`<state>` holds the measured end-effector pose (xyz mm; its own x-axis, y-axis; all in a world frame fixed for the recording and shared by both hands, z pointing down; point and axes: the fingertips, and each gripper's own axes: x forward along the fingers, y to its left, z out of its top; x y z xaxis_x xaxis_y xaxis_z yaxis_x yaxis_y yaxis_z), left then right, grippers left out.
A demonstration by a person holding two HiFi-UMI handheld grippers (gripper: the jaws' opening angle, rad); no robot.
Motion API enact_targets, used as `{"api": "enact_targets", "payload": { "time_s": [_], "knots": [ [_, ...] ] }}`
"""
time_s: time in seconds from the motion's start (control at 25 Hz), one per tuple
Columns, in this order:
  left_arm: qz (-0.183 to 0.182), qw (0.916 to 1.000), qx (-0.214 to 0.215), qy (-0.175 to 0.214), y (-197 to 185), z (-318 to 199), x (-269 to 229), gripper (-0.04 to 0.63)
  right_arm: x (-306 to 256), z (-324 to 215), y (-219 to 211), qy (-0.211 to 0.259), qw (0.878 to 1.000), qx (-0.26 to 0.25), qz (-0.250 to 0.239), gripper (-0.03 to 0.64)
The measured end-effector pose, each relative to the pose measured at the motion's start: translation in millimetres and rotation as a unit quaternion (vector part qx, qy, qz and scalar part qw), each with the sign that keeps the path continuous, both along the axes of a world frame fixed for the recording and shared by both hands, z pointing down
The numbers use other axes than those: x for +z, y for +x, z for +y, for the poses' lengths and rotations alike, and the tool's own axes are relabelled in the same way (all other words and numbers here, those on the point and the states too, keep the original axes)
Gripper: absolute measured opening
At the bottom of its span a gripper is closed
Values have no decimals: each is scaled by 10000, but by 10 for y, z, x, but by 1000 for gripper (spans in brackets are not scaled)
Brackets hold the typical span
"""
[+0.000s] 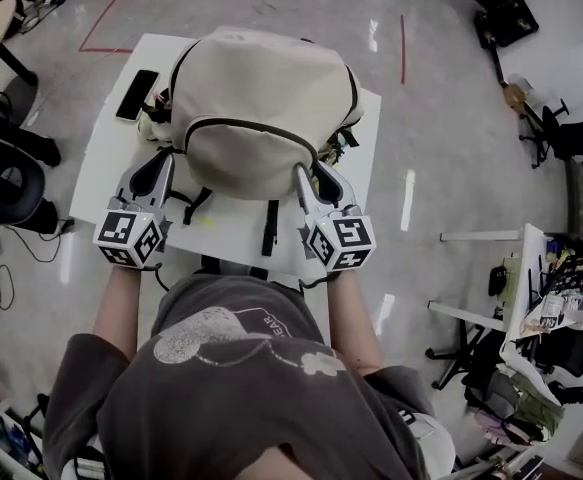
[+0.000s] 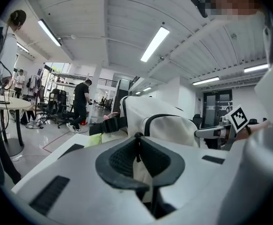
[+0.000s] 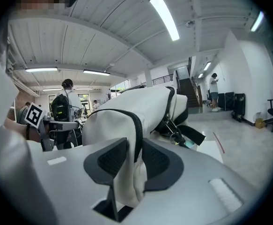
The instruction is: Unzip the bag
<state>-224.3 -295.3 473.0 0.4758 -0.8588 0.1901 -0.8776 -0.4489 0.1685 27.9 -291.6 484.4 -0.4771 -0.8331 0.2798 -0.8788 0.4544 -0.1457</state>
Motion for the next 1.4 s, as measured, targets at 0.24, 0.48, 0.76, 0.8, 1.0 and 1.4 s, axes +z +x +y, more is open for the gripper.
{"api": "enact_targets", "payload": {
  "time_s": [0.24, 0.48, 0.76, 0.8, 1.0, 1.4],
  "knots": [
    [-22, 9999, -36, 154, 85, -71, -132, 31, 8, 0, 4, -6, 10000, -13, -62, 100],
    [2, 9997, -47, 238, 120, -215, -279, 31, 1, -3, 6, -6, 9999, -32, -119, 100],
    [5, 9990, 61, 434, 182, -346, -539, 31, -7, 4, 10, -14, 9999, -71, -130, 100],
    [-35, 9989, 111, 460, 204, -366, -572, 31, -5, 2, 11, -14, 9999, -71, -130, 100],
    [-287, 9971, 395, 591, 390, -452, -712, 31, 3, -6, 4, -12, 9999, -47, -156, 100],
    [-638, 9914, 992, 566, 877, -463, -853, 29, -10, 10, 32, 14, 9997, 23, -237, 98]
  ]
}}
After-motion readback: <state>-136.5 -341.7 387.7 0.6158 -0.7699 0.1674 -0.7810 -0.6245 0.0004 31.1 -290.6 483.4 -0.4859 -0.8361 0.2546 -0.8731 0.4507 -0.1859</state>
